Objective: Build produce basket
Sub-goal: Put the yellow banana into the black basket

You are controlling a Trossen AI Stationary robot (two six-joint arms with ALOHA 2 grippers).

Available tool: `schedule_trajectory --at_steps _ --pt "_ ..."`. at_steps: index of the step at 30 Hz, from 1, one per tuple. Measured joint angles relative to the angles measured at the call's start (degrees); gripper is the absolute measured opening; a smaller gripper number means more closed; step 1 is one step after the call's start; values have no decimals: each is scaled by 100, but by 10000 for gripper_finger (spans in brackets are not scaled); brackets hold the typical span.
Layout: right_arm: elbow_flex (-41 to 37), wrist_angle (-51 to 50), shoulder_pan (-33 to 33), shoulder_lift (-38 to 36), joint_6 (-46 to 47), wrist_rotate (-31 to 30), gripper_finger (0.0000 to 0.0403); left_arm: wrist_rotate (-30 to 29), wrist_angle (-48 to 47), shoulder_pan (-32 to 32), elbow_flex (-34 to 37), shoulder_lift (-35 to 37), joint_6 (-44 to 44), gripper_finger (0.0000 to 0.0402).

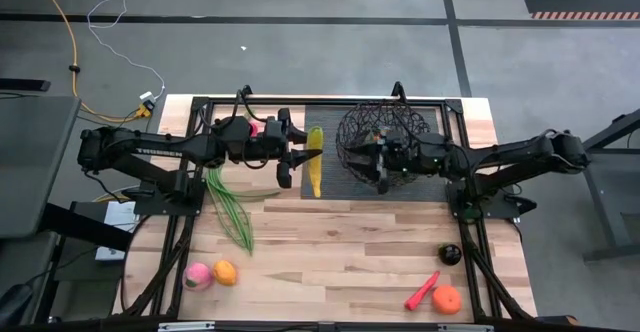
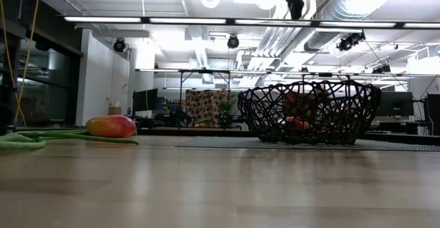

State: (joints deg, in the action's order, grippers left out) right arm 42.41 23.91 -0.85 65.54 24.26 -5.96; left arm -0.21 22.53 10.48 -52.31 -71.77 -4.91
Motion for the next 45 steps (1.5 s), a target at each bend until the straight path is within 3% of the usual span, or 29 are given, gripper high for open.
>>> schedule_trajectory --at_steps 4,7,13,25,34,45 --pt "523 -434 14 424 -35 17 304 0 0 0 0 0 1 142" --pt "906 -719 11 803 -161 81 330 0 -2 0 0 -2 6 142" --pt "1500 -694 11 1394 -174 457 336 0 2 0 0 0 61 142" --pt "1843 79 11 2119 -128 455 331 0 26 0 0 -1 59 142" --pt "1838 125 11 2170 -219 452 277 1 44 0 0 0 59 142" --pt "1836 117 16 2170 -192 459 107 22 57 -4 0 0 99 143"
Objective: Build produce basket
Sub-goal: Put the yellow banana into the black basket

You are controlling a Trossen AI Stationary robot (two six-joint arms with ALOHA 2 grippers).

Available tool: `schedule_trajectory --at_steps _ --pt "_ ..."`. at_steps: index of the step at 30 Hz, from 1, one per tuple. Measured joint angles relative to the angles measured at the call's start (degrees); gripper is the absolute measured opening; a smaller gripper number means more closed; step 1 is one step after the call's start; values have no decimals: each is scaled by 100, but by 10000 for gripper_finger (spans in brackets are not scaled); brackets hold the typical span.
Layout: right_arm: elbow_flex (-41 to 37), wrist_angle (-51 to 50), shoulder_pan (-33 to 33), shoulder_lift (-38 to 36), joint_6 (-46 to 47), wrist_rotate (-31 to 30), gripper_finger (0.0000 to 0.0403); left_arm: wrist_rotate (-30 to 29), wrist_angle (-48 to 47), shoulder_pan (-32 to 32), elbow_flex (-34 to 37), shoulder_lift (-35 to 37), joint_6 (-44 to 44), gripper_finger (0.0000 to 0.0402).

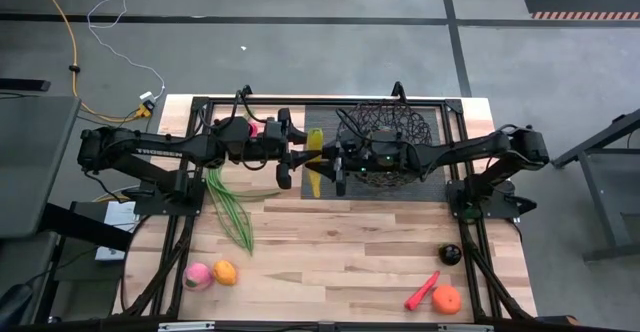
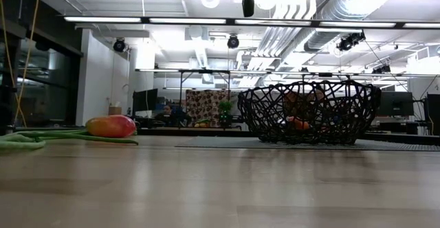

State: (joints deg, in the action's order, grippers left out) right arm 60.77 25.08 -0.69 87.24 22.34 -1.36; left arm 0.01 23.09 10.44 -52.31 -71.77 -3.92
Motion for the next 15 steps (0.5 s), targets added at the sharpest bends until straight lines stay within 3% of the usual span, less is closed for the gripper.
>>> schedule_trajectory --at_steps 15 --pt "-4 -2 0 -2 -35 63 111 0 -19 0 -2 0 -16 152"
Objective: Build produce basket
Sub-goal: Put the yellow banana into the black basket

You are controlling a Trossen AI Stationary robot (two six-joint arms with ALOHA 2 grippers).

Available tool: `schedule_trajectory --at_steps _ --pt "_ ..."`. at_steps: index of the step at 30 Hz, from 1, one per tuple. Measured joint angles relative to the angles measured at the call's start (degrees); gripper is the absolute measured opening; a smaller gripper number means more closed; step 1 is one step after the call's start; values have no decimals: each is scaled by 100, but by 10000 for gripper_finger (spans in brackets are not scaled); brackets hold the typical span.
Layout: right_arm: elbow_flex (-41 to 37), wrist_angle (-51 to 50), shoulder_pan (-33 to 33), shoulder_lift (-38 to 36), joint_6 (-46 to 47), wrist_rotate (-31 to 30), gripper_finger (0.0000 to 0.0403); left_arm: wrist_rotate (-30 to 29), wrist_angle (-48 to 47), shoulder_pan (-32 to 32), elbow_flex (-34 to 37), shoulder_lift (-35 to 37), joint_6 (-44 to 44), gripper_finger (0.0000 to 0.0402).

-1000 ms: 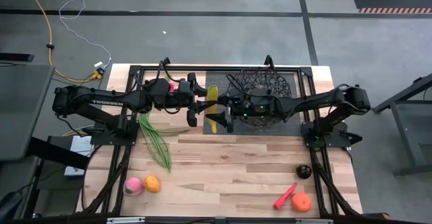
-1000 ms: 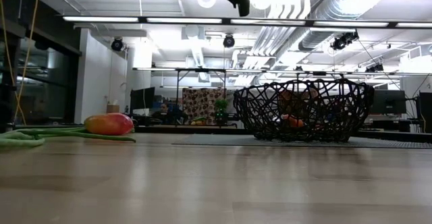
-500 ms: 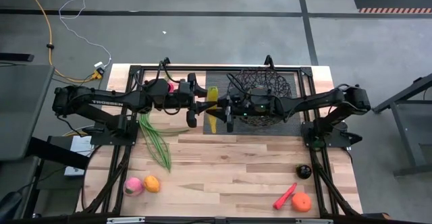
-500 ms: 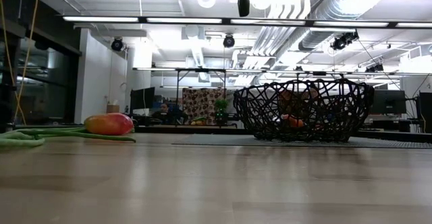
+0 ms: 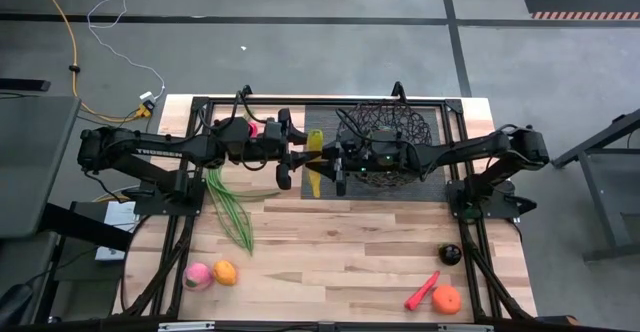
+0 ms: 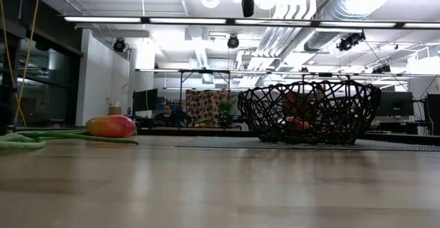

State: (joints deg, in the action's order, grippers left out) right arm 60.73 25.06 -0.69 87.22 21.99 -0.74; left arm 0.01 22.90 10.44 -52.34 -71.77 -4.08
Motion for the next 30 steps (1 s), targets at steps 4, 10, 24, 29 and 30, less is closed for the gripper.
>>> schedule_trajectory --at_steps 4,10,24,29,30 --pt "-2 -13 0 0 -36 29 103 -2 -66 0 0 0 -145 180" --pt "-2 10 -4 -10 -62 38 107 -26 -171 4 -73 0 -535 238" --pt "-4 -360 148 -196 -313 52 107 207 -2171 11 -390 914 -386 330" --pt "-4 -1520 337 -863 -647 31 107 -249 -2925 5 -385 1718 -414 330" --pt "-4 -1715 372 -1008 -727 25 107 -359 -3016 7 -385 1849 -411 330"
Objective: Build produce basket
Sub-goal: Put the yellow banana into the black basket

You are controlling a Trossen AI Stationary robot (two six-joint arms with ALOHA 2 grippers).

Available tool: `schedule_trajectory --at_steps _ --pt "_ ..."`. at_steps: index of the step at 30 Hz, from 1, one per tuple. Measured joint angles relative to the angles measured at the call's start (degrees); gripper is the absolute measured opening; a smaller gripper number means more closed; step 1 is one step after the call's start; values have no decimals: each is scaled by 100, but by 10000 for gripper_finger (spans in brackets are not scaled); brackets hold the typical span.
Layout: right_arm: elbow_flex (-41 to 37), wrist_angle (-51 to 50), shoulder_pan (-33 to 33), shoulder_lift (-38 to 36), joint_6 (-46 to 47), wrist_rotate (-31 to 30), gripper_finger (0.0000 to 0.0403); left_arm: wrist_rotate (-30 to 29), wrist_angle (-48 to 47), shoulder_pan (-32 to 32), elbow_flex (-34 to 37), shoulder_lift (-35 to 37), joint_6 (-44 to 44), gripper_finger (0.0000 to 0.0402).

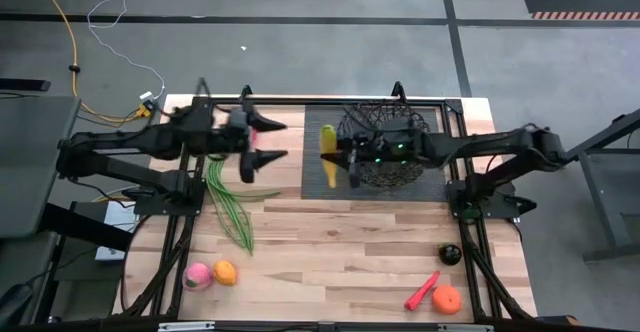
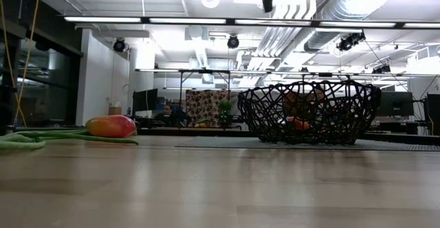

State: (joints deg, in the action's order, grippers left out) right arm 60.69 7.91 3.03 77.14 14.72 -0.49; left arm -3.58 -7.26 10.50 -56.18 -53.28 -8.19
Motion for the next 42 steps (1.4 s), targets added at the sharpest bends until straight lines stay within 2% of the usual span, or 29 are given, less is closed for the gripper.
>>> schedule_trajectory --at_steps 3,7,11,16,20,26,29,31,34,38,42 --pt "0 -717 88 -479 -132 -17 107 -249 -139 0 77 388 56 330" --pt "-279 -1249 111 -1131 -212 -300 108 -361 490 -2 706 974 -64 330" --pt "-1066 -1129 107 -1857 147 -653 108 -465 1121 -2 1547 1529 -343 330" --pt "-2067 -201 107 -2571 316 -656 108 -224 1425 -2 2155 1930 -469 330" --pt "-2449 254 107 -2848 148 -680 108 38 1418 -6 2322 1985 -502 330" --pt "-2487 266 107 -2891 163 -693 108 7 1444 -4 2356 1985 -519 330" --pt "-2428 175 114 -2868 461 -854 108 -6 1444 -4 2356 1985 -519 329" --pt "-2101 -300 224 -2776 585 -1159 108 -8 1444 -4 2356 1983 -517 327" --pt "-1259 -1664 574 -2518 474 -1356 108 -31 1444 -4 2356 1983 -517 326" --pt "-208 -3559 1195 -1899 -97 -1254 108 -71 1444 -4 2356 1983 -517 326" --pt "517 -5253 1766 -1169 -839 -959 108 -71 1444 -4 2356 1983 -517 326"
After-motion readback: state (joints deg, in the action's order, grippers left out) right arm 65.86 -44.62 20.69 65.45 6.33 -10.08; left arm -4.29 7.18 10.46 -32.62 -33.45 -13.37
